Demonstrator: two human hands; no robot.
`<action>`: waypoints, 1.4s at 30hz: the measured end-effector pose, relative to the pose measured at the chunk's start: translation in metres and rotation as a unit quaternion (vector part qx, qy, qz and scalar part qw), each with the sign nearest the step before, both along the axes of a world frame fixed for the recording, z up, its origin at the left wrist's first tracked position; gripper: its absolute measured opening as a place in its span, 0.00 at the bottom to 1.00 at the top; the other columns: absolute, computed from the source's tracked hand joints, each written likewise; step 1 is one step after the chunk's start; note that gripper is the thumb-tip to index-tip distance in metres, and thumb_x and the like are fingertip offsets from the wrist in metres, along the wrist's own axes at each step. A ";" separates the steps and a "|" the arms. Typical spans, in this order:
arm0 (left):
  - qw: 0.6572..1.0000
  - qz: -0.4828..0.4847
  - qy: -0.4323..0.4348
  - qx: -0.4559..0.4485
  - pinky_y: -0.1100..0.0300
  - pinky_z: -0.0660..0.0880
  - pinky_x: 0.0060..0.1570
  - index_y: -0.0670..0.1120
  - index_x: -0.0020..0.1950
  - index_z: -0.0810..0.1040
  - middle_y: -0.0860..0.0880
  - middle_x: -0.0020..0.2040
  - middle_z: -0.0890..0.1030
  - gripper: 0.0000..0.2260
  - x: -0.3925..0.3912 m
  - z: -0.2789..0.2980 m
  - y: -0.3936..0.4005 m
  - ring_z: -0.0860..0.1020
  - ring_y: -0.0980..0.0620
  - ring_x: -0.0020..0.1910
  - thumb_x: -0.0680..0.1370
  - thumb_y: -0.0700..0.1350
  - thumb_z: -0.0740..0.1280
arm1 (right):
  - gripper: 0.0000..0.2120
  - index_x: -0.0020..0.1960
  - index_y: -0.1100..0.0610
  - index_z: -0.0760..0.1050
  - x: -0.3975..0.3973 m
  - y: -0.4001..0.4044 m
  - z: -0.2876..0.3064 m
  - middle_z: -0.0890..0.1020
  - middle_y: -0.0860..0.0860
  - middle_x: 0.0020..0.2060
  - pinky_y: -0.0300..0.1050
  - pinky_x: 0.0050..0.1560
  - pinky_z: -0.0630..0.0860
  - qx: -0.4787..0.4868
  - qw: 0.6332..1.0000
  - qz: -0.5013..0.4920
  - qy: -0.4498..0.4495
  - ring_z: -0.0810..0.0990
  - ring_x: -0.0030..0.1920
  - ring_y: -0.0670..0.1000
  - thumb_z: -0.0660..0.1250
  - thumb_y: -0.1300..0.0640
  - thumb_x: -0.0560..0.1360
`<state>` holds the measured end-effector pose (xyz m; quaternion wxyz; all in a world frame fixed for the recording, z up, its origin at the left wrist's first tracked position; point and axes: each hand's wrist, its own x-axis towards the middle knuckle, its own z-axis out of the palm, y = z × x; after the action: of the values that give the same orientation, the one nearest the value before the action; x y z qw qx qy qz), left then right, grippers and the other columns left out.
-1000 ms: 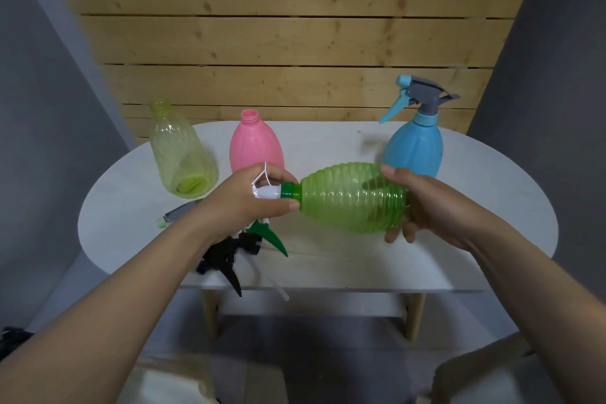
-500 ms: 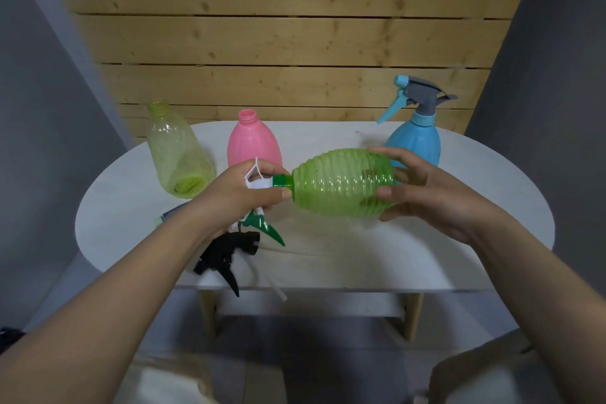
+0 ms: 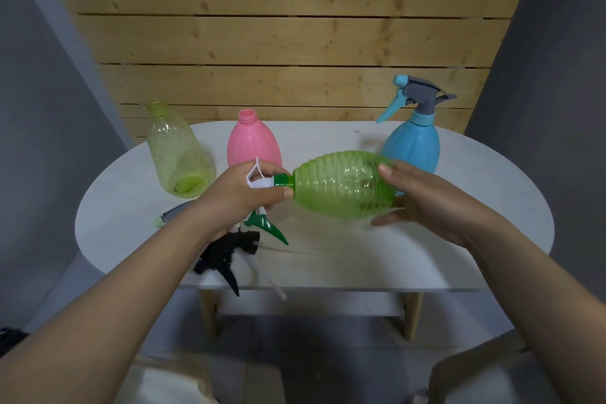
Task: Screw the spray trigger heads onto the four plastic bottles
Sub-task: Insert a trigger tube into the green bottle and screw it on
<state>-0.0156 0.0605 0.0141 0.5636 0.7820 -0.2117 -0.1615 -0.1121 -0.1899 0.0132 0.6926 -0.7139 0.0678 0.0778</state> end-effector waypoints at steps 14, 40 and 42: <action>1.000 -0.028 0.009 -0.002 0.69 0.66 0.25 0.40 0.54 0.75 0.53 0.26 0.75 0.15 0.002 -0.002 0.009 0.71 0.59 0.24 0.70 0.41 0.72 | 0.23 0.57 0.53 0.78 -0.002 -0.003 0.001 0.86 0.54 0.41 0.44 0.32 0.79 -0.030 0.998 -0.020 -0.051 0.83 0.40 0.57 0.73 0.51 0.63; 0.997 -0.054 -0.029 0.039 0.58 0.72 0.36 0.57 0.41 0.77 0.56 0.29 0.80 0.13 0.008 -0.002 0.008 0.77 0.58 0.29 0.61 0.55 0.76 | 0.35 0.59 0.54 0.75 0.000 -0.001 -0.007 0.84 0.63 0.48 0.49 0.39 0.81 -0.017 0.997 0.017 0.077 0.85 0.44 0.62 0.69 0.33 0.59; 0.998 -0.049 -0.014 0.037 0.57 0.73 0.37 0.59 0.41 0.79 0.56 0.30 0.80 0.13 0.010 0.000 0.007 0.78 0.57 0.31 0.60 0.56 0.76 | 0.31 0.59 0.49 0.76 -0.001 0.000 -0.005 0.83 0.57 0.55 0.53 0.51 0.81 -0.063 0.997 0.008 0.042 0.83 0.52 0.58 0.67 0.33 0.62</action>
<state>-0.0061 0.0680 0.0143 0.5226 0.7933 -0.2516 -0.1852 -0.1131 -0.1901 0.0085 0.6420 -0.7529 0.0956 0.1087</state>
